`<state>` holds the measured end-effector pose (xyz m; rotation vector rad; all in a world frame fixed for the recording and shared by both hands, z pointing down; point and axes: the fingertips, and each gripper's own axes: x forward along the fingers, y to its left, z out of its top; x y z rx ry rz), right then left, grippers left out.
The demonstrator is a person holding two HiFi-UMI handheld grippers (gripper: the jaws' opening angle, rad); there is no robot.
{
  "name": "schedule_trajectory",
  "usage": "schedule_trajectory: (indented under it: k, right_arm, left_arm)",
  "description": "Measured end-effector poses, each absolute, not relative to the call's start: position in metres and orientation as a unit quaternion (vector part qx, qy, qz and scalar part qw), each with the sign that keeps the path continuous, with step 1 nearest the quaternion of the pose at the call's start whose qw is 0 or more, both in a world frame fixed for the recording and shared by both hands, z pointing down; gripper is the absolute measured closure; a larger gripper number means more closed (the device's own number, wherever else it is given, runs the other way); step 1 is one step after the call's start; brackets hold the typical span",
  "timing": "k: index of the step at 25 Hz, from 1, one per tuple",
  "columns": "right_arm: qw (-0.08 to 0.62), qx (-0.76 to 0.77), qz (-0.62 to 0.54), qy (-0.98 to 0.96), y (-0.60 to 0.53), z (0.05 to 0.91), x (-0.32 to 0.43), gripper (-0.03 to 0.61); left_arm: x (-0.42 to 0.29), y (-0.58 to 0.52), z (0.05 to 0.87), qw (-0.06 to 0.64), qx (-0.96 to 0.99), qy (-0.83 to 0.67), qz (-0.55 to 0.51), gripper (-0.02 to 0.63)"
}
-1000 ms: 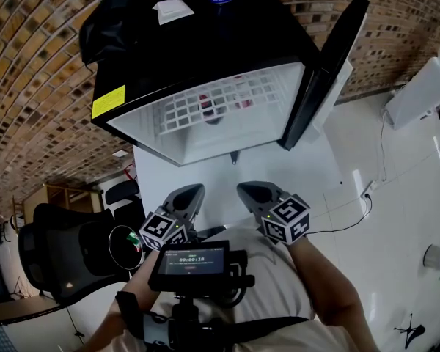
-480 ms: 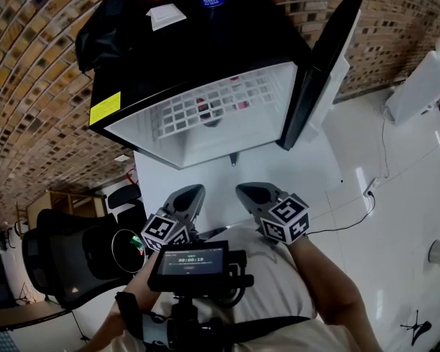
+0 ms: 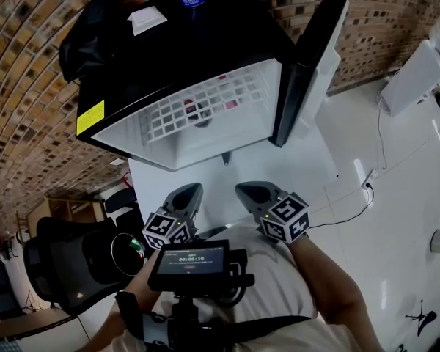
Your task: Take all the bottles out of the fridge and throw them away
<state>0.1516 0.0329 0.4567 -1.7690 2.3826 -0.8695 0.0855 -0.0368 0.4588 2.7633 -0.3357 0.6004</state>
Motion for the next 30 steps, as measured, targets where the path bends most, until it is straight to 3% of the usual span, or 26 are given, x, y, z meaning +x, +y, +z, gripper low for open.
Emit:
schedule_trajectory:
  k: [14, 15, 18, 22, 27, 29, 30]
  right_arm:
    - [0.015, -0.593, -0.306, 0.745, 0.06, 0.472, 0.19, 0.575]
    - [0.014, -0.596, -0.308, 0.741, 0.064, 0.474, 0.195, 0.575]
    - [0.011, -0.606, -0.315, 0.73, 0.076, 0.478, 0.209, 0.575]
    - [0.017, -0.623, -0.327, 0.711, 0.094, 0.482, 0.229, 0.575]
    - [0.033, -0.651, -0.342, 0.676, 0.125, 0.49, 0.256, 0.575]
    - [0.035, -0.659, -0.348, 0.666, 0.134, 0.494, 0.261, 0.575]
    - [0.036, -0.661, -0.35, 0.663, 0.137, 0.495, 0.263, 0.574]
  left_arm:
    - [0.128, -0.111, 0.518, 0.093, 0.94, -0.211, 0.251, 0.591]
    - [0.137, -0.123, 0.52, 0.086, 0.939, -0.22, 0.25, 0.55]
    - [0.164, -0.166, 0.529, 0.08, 0.931, -0.254, 0.25, 0.328]
    - [0.193, -0.223, 0.543, 0.062, 0.913, -0.302, 0.267, 0.216]
    - [0.219, -0.261, 0.551, 0.042, 0.901, -0.331, 0.279, 0.21]
    - [0.22, -0.26, 0.552, 0.033, 0.898, -0.331, 0.29, 0.286]
    - [0.219, -0.256, 0.552, 0.032, 0.896, -0.33, 0.296, 0.293]
